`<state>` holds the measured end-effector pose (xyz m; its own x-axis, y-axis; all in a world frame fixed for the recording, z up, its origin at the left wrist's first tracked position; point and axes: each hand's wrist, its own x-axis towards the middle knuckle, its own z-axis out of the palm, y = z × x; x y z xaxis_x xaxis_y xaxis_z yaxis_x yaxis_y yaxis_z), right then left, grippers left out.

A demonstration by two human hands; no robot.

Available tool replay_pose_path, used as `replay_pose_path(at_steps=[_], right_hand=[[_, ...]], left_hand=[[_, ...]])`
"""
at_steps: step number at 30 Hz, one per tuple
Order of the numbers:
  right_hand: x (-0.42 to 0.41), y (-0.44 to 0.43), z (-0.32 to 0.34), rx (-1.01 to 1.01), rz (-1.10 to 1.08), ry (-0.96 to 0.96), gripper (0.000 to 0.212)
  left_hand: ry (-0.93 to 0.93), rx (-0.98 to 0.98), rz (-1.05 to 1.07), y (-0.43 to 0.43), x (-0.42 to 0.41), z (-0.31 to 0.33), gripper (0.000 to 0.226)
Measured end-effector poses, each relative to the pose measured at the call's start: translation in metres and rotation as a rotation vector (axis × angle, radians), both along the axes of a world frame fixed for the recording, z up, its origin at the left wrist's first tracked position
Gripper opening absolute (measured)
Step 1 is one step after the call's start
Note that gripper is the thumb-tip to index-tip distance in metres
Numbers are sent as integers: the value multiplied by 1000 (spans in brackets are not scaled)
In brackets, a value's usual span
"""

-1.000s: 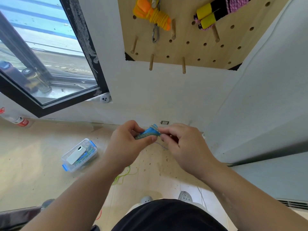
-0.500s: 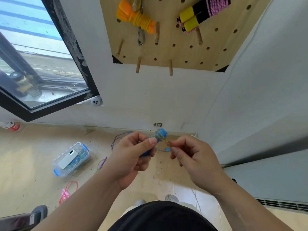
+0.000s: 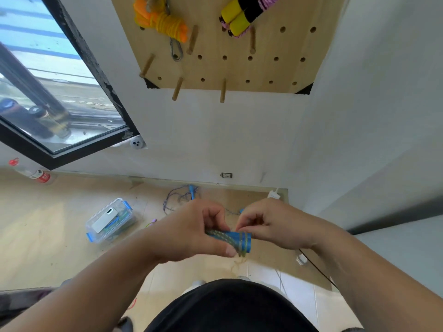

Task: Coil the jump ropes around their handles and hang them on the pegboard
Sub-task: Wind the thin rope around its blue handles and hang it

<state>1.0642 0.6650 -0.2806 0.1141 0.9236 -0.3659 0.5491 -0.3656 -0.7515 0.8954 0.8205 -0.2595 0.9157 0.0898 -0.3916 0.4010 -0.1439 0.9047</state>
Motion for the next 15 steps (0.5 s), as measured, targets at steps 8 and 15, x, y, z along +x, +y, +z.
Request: replay_pose_path(at_steps=[8, 15], right_hand=[[30, -2, 9, -23, 8, -357, 13], [38, -12, 2, -102, -102, -218, 16]], left_hand=[[18, 517, 13, -45, 30, -16, 46], [106, 669, -55, -53, 51, -20, 44]])
